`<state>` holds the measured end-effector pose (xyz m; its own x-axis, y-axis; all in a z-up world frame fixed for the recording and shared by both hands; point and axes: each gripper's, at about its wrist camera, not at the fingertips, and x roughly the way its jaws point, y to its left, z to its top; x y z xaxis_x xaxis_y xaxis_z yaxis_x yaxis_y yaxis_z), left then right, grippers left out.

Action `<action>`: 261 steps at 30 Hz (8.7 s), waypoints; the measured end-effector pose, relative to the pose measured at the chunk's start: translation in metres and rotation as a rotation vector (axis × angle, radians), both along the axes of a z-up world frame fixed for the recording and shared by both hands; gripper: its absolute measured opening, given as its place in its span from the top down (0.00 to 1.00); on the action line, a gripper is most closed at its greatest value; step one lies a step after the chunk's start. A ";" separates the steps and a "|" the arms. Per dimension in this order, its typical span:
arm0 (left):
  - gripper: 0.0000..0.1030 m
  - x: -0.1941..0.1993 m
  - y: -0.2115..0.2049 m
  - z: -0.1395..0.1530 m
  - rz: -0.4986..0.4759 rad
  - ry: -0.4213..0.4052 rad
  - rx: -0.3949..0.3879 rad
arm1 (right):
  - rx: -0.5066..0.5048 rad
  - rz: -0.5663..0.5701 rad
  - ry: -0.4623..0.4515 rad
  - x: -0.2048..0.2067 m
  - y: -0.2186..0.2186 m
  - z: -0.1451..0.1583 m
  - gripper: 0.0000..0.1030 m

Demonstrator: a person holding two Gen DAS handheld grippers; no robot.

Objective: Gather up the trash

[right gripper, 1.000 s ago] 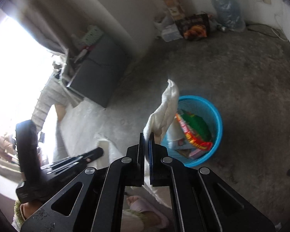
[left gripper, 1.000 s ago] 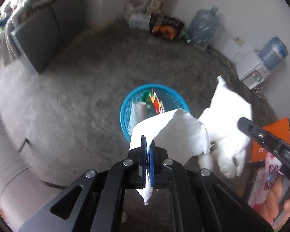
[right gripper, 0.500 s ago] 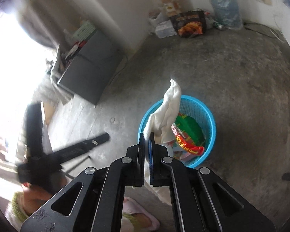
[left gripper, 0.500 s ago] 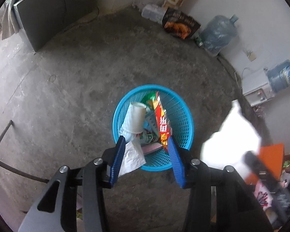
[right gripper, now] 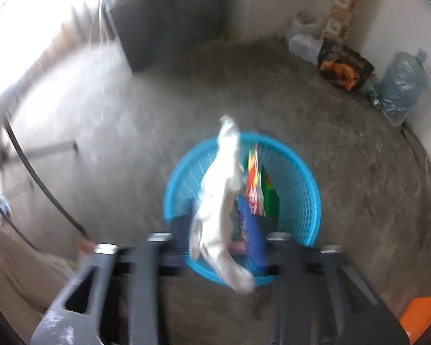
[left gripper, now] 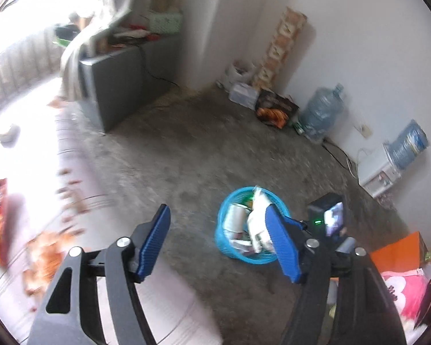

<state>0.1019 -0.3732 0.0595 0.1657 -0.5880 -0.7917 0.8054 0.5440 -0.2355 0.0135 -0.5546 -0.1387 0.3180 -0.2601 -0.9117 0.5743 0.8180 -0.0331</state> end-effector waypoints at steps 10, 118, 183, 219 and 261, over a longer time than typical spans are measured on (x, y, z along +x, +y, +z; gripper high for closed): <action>0.22 0.023 0.119 0.017 0.147 -0.055 -0.064 | 0.021 -0.142 0.080 -0.046 0.009 -0.005 0.46; 0.93 0.099 0.432 0.034 0.707 -0.164 -0.138 | 0.806 0.150 -0.569 0.106 0.230 0.150 0.99; 0.47 -0.052 -0.132 -0.101 -0.029 0.438 -0.056 | -0.215 -0.587 -0.617 -0.135 -0.021 0.067 0.99; 0.22 -0.040 0.255 -0.008 0.340 0.023 -0.197 | 0.107 -0.458 -0.548 -0.059 0.002 0.052 0.40; 0.05 -0.103 0.320 -0.033 0.672 -0.172 0.265 | -0.188 0.164 -0.192 -0.009 0.363 0.111 0.07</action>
<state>-0.0010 -0.0536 0.0264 0.5571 -0.1090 -0.8233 0.2926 0.9535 0.0718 0.0047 -0.1913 -0.0274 0.5313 -0.3498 -0.7716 0.4456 0.8900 -0.0967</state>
